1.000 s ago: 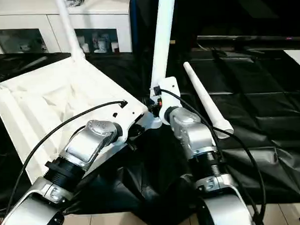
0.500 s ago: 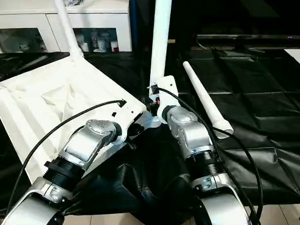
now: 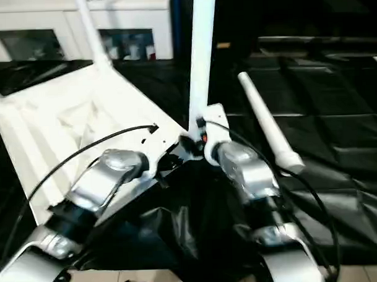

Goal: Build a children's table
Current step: Insert table leg to table base

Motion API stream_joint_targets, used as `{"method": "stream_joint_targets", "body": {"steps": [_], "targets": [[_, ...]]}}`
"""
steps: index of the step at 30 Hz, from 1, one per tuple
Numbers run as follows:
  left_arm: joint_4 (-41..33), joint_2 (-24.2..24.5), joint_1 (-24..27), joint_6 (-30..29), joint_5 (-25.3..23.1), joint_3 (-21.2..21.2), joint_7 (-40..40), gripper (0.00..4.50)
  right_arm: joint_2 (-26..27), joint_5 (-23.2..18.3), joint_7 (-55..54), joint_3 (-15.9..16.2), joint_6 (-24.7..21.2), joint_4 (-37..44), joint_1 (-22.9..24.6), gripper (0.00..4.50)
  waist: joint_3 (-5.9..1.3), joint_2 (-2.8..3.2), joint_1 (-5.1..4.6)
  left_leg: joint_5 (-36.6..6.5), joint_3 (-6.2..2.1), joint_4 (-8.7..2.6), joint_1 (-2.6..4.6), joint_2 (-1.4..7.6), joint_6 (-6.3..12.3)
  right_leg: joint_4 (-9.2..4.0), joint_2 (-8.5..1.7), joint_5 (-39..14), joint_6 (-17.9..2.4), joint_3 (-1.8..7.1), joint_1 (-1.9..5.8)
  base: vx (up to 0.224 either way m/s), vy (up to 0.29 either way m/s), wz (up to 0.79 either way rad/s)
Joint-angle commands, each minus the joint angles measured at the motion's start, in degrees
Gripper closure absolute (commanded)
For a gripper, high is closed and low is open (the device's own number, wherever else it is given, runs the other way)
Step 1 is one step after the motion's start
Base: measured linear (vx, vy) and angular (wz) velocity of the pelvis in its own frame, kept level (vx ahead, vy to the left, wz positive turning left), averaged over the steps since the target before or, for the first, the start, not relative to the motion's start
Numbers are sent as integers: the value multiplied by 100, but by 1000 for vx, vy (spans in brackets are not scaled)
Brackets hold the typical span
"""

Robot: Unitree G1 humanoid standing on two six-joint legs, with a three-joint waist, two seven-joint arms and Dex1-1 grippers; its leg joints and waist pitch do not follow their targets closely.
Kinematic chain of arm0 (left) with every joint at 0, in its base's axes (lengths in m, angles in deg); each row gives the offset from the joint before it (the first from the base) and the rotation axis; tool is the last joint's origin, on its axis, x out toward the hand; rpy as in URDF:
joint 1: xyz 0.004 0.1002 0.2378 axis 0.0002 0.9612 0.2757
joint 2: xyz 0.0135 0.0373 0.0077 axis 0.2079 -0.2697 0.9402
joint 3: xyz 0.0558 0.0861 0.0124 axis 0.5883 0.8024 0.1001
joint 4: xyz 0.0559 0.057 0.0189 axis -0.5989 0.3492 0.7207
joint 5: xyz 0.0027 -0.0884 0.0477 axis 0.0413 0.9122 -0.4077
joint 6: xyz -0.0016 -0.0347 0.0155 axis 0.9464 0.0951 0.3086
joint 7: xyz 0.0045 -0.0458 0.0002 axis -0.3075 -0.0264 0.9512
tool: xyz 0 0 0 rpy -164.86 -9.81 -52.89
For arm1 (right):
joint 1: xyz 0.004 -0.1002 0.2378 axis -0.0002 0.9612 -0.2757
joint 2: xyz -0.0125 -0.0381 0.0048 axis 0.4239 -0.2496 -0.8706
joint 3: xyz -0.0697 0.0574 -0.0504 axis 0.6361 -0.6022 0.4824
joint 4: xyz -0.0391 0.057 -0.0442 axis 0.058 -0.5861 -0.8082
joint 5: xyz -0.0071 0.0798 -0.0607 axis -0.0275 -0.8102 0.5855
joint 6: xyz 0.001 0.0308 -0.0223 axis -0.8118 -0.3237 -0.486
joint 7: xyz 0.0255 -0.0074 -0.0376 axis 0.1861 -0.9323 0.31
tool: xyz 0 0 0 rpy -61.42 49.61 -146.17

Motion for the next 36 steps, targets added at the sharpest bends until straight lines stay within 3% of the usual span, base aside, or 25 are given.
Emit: {"method": "stream_joint_targets", "body": {"steps": [1,5,7,10,14,21,29,36], "targets": [[-469,68,65,392,238,75,381,450,-282,-139,729,337,-32,640,149,99,-508,-67,53,-277,-88,-283,64,306,498,-158,-401,-169,-1372,325,431,0,0,0],[-660,286,224,582,393,62,725,450,-762,-286,1474,503,-53,1192,360,99,-468,-59,144,-718,-80,-299,76,334,493,-227,-426,-902,-1179,340,411,0,0,0],[-768,476,307,643,458,53,978,450,-1091,-343,1881,566,-67,1462,460,99,-452,-62,196,-895,-85,-310,89,339,351,-270,-427,-1429,-1001,341,393,0,0,0],[-822,597,348,825,485,46,1178,450,-1327,-409,2134,595,-83,1643,529,99,-438,-68,196,-1144,-104,-334,111,355,226,-310,-416,-1825,-842,338,360,0,0,0],[-1049,785,448,954,697,65,1646,450,-1619,-407,2440,669,4,1780,610,99,-453,-64,213,-1247,-111,-334,126,365,125,-290,-432,-1824,-851,349,361,0,0,0],[-1139,830,513,981,774,107,1869,450,-1839,-161,2663,940,117,1744,706,99,-484,-78,301,-807,-91,-275,95,341,280,-217,-418,-1332,-1030,356,368,0,0,0],[-1181,839,539,976,778,129,1918,450,-1717,-123,2563,926,210,1566,684,99,-481,-83,299,-932,-96,-268,90,333,241,-240,-415,-1603,-934,347,369,0,0,0],[-1118,869,540,980,745,131,1900,450,-1713,-133,2596,949,264,1507,753,172,-487,-83,309,-933,-100,-258,86,329,230,-238,-415,-1641,-901,346,370,0,0,0]]}}
